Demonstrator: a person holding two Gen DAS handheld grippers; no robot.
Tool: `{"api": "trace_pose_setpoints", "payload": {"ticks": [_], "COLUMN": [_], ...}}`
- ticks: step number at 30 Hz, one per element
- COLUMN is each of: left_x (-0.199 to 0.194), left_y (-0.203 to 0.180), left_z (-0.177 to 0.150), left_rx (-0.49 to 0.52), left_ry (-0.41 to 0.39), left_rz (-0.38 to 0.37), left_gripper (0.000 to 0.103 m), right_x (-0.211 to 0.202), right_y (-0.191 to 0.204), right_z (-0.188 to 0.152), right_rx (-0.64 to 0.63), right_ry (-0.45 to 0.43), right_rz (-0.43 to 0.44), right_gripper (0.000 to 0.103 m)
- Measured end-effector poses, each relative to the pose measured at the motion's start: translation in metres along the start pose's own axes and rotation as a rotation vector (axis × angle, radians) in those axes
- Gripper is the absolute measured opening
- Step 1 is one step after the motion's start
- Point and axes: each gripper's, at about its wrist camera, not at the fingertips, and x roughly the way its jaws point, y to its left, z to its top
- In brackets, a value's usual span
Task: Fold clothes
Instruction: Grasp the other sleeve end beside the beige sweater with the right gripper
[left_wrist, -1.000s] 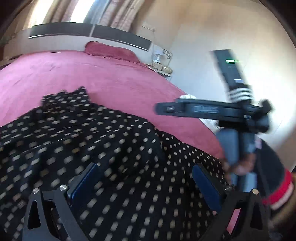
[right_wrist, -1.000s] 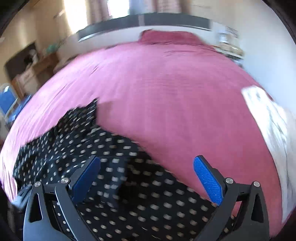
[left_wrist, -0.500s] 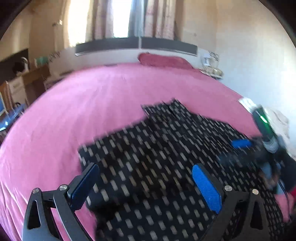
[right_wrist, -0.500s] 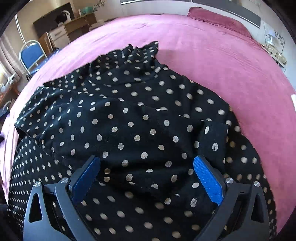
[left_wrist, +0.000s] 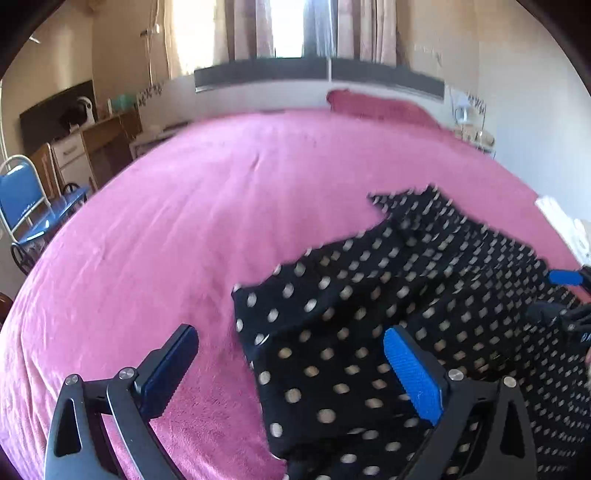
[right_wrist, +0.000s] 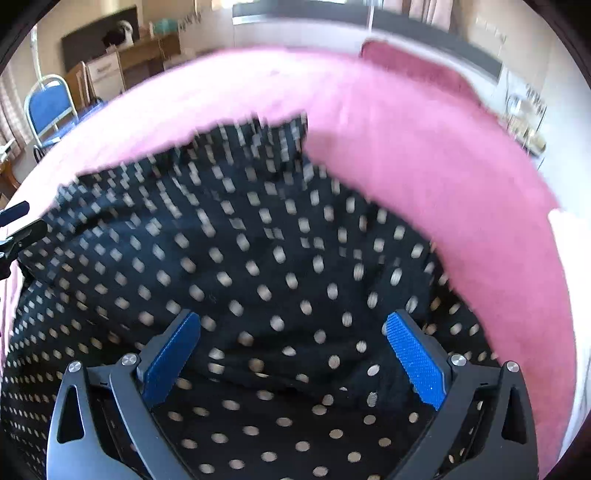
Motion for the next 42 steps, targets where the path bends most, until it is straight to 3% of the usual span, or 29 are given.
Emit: {"api": "trace_pose_setpoints", "payload": {"ticks": [2, 5, 10, 14, 18, 19, 23, 25, 28, 35, 37, 38, 39, 40, 42], "left_x": [0.021, 0.054, 0.015, 0.006, 0.035, 0.038, 0.033, 0.031, 0.029, 0.028, 0.025, 0.024, 0.023, 0.022, 0.018], "left_y": [-0.010, -0.018, -0.047, -0.110, -0.176, -0.188, -0.189, -0.191, -0.194, -0.201, -0.197, -0.197, -0.197, -0.196, -0.195], "left_z": [0.002, 0.000, 0.016, 0.007, -0.020, -0.023, -0.018, -0.018, -0.019, -0.022, -0.025, -0.025, -0.023, -0.022, -0.020], "left_rx": [0.033, 0.034, -0.023, 0.063, 0.158, 0.188, 0.169, 0.172, 0.181, 0.205, 0.202, 0.199, 0.194, 0.190, 0.186], "left_ry": [0.068, 0.197, 0.061, 0.047, 0.134, 0.130, 0.116, 0.123, 0.133, 0.155, 0.152, 0.147, 0.141, 0.135, 0.118], "left_rz": [-0.001, 0.003, -0.026, -0.132, -0.180, -0.147, -0.125, -0.123, -0.120, -0.118, -0.120, -0.121, -0.120, -0.118, -0.119], "left_gripper": [0.103, 0.103, 0.103, 0.103, 0.103, 0.103, 0.103, 0.103, 0.103, 0.103, 0.103, 0.103, 0.103, 0.103, 0.103], "right_x": [0.012, 0.028, -0.032, -0.105, -0.150, -0.161, -0.200, -0.215, -0.208, -0.209, -0.211, -0.207, -0.202, -0.198, -0.193], "right_y": [0.003, -0.012, -0.053, -0.130, -0.188, -0.198, -0.228, -0.241, -0.244, -0.268, -0.280, -0.285, -0.291, -0.296, -0.301], "right_z": [-0.004, -0.013, -0.022, -0.107, -0.214, -0.240, -0.335, -0.362, -0.363, -0.377, -0.383, -0.383, -0.383, -0.387, -0.401], "right_rx": [0.003, 0.083, 0.207, 0.505, 0.822, 0.890, 1.137, 1.199, 1.226, 1.383, 1.409, 1.420, 1.432, 1.451, 1.501], "right_ry": [0.049, 0.108, 0.017, -0.086, -0.179, -0.213, -0.348, -0.397, -0.422, -0.597, -0.599, -0.582, -0.565, -0.554, -0.550], "right_rz": [-0.008, 0.058, 0.110, 0.055, 0.011, 0.003, -0.020, -0.013, -0.016, -0.034, -0.042, -0.043, -0.045, -0.032, -0.005], "right_gripper": [0.103, 0.103, 0.103, 0.103, 0.103, 0.103, 0.102, 0.089, 0.086, 0.081, 0.075, 0.059, 0.026, 0.013, 0.006]}}
